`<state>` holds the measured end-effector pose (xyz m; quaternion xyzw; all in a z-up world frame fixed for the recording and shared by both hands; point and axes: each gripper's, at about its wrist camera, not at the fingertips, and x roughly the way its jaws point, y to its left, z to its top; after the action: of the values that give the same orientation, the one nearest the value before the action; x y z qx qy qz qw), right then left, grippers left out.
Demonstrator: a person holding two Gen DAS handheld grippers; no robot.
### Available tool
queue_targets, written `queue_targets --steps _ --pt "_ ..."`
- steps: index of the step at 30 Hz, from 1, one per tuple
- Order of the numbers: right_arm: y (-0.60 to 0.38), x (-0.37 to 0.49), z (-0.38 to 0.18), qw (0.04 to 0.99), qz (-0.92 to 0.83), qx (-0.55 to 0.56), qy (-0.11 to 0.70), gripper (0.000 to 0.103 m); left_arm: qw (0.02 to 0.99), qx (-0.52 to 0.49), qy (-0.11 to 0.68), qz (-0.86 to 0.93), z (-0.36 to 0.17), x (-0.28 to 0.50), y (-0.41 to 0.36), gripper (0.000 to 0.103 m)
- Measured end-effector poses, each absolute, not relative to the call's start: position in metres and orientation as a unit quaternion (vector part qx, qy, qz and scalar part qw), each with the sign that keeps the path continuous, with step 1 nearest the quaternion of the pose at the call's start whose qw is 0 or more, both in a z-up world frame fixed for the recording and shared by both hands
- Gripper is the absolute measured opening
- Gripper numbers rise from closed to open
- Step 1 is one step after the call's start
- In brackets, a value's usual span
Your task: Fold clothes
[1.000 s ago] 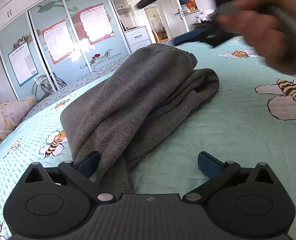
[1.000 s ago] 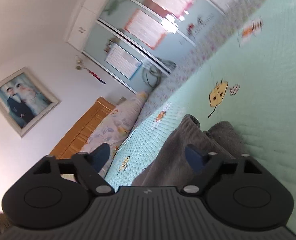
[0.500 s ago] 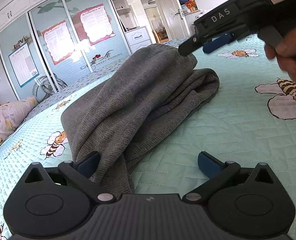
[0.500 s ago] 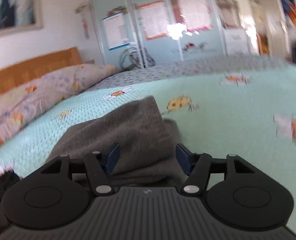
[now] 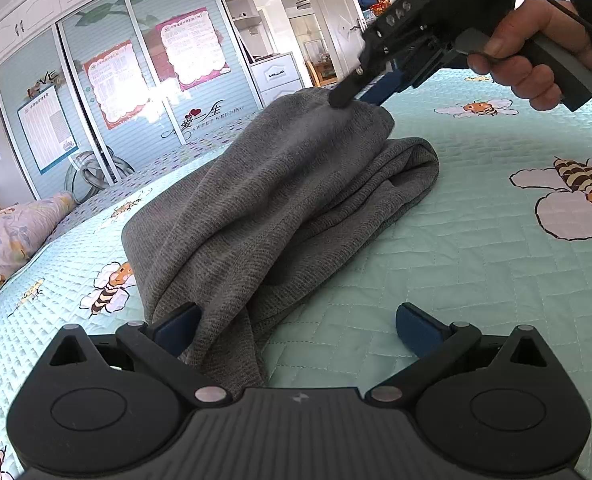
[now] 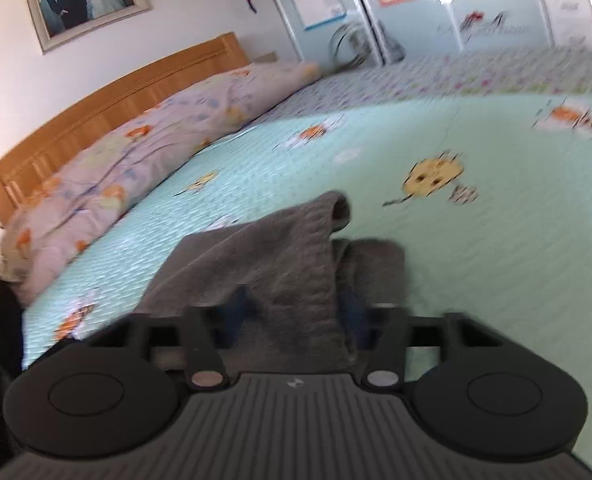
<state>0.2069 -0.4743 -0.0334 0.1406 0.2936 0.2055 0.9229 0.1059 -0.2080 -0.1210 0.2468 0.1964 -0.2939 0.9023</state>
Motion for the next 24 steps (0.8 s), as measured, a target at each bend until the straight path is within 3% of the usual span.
queue_targets --steps 4,13,16,18,19,20,24 --pt "-0.474 0.195 -0.030 0.929 0.205 0.128 0.280 0.006 0.902 0.246 0.196 -0.294 -0.120 0.107 -0.205 0.103" --pt "-0.463 0.184 -0.026 0.938 0.185 0.101 0.275 0.006 0.903 0.247 0.195 -0.293 -0.119 0.108 -0.202 0.103" --pt "-0.473 0.183 -0.035 0.937 0.150 0.132 0.287 0.020 0.903 0.248 0.195 -0.293 -0.119 0.108 -0.202 0.103" --pt "-0.488 0.176 -0.046 0.928 0.140 0.197 0.283 0.047 0.903 0.247 0.195 -0.293 -0.119 0.108 -0.202 0.103" --pt "-0.496 0.170 -0.052 0.922 0.136 0.234 0.275 0.074 0.903 0.248 0.195 -0.293 -0.120 0.108 -0.202 0.103" --pt "-0.503 0.164 -0.060 0.917 0.133 0.267 0.266 0.088 0.903 0.248 0.195 -0.293 -0.120 0.108 -0.202 0.103" --pt "-0.526 0.155 -0.095 0.874 0.128 0.405 0.238 0.089 0.903 0.249 0.195 -0.292 -0.120 0.107 -0.204 0.103"
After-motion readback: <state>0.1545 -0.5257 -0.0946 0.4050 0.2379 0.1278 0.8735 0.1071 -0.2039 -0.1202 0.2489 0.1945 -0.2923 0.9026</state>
